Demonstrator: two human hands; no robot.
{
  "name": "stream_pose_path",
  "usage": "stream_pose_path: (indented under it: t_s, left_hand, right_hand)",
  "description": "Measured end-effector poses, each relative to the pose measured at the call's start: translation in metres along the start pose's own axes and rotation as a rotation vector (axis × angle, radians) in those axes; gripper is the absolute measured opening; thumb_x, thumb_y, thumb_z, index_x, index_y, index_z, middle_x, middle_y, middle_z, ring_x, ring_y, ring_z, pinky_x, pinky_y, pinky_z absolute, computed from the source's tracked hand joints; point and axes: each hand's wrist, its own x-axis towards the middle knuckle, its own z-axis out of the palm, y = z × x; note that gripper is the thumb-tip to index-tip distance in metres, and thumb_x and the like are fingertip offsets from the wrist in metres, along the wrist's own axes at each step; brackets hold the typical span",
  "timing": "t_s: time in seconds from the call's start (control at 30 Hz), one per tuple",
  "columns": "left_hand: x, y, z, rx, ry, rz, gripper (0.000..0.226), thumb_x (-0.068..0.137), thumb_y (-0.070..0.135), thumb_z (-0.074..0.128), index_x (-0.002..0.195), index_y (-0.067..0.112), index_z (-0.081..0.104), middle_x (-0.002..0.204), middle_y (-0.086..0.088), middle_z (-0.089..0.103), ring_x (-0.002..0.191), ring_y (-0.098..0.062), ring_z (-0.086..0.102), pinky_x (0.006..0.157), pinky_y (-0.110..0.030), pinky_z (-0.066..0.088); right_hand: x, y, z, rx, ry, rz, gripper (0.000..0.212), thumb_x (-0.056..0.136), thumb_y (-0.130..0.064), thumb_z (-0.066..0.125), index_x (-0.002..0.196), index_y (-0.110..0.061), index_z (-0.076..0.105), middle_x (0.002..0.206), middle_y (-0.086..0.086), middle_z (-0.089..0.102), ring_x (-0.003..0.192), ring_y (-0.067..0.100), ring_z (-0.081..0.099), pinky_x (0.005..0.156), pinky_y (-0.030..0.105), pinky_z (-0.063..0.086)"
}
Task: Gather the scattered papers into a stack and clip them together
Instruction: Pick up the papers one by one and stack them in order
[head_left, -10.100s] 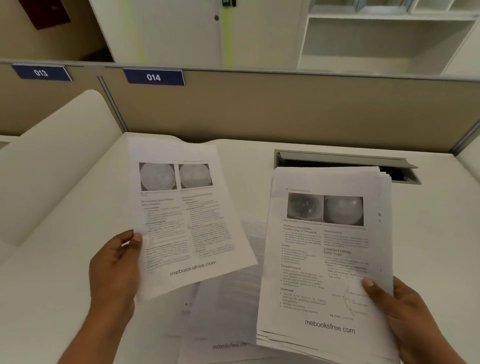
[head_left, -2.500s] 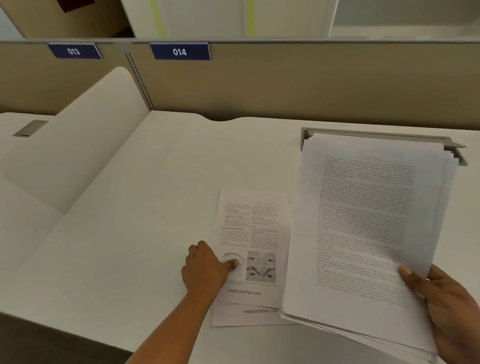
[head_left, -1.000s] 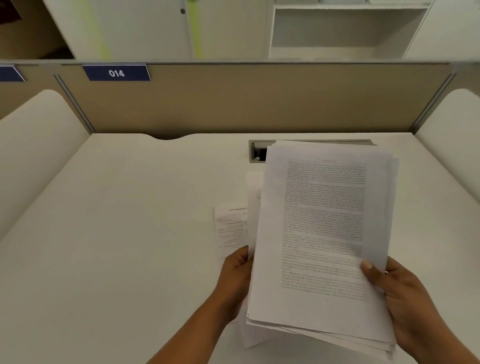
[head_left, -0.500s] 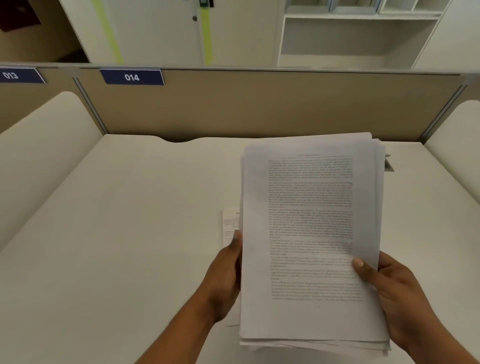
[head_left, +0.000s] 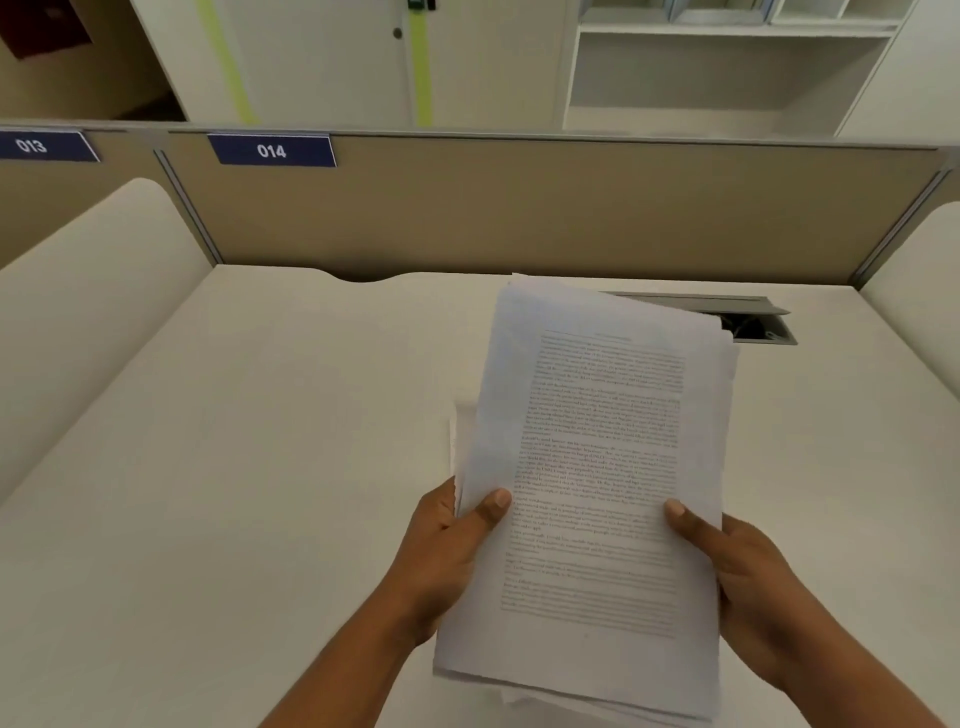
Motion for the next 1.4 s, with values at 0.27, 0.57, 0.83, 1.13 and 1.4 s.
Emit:
stream_pose_path:
  t_s: [0.27, 0.57, 0.83, 1.13, 1.4]
  left_hand:
    - [0.000, 0.003, -0.013, 0.015, 0.061, 0.014, 0.027, 0.092, 0.032, 0.066, 0.118, 0.027, 0.064, 0.107, 0.004, 0.079, 0.093, -0.020, 0.077, 0.078, -0.042, 0.064]
    - [0.008, -0.080, -0.018, 0.044, 0.148, -0.366, 0.024, 0.100, 0.021, 0.062, 0.123, 0.024, 0.065, 0.111, 0.006, 0.074, 0.102, -0.015, 0.071, 0.089, -0.031, 0.058]
    - [0.008, -0.057, -0.037, -0.015, 0.267, -0.159, 0.017, 0.096, 0.020, 0.065, 0.111, 0.016, 0.072, 0.101, -0.001, 0.080, 0.099, -0.026, 0.074, 0.090, -0.043, 0.060]
    - [0.013, -0.006, -0.084, -0.095, 0.422, 0.067, 0.014, 0.096, 0.022, 0.064, 0.108, 0.022, 0.071, 0.101, 0.003, 0.080, 0.090, -0.019, 0.076, 0.072, -0.035, 0.060]
    - [0.002, -0.013, -0.094, -0.136, 0.449, 0.068, 0.016, 0.098, 0.020, 0.062, 0.111, 0.023, 0.070, 0.097, 0.008, 0.081, 0.082, -0.012, 0.078, 0.059, -0.025, 0.061]
  right_hand:
    - [0.012, 0.001, 0.020, -0.044, 0.066, -0.186, 0.035, 0.079, -0.018, 0.070, 0.114, -0.013, 0.068, 0.104, 0.004, 0.079, 0.092, 0.024, 0.076, 0.070, 0.031, 0.063]
    - [0.041, 0.069, 0.014, -0.332, 0.058, 0.148, 0.025, 0.094, -0.009, 0.064, 0.118, -0.014, 0.067, 0.102, 0.004, 0.079, 0.092, 0.027, 0.076, 0.086, 0.051, 0.059]
    - [0.042, 0.031, 0.027, -0.233, -0.021, -0.036, 0.027, 0.092, -0.014, 0.065, 0.118, -0.012, 0.068, 0.107, 0.008, 0.078, 0.098, 0.027, 0.075, 0.086, 0.044, 0.060]
    - [0.067, 0.037, 0.002, -0.687, 0.238, -0.099, 0.009, 0.093, -0.021, 0.066, 0.100, -0.024, 0.072, 0.104, 0.002, 0.075, 0.103, 0.023, 0.069, 0.084, 0.035, 0.053]
    - [0.051, 0.091, -0.011, -1.624, -0.116, -0.125, 0.060, 0.095, -0.062, 0.042, 0.151, -0.046, 0.030, 0.167, -0.010, 0.014, 0.154, 0.014, 0.012, 0.123, 0.035, 0.017]
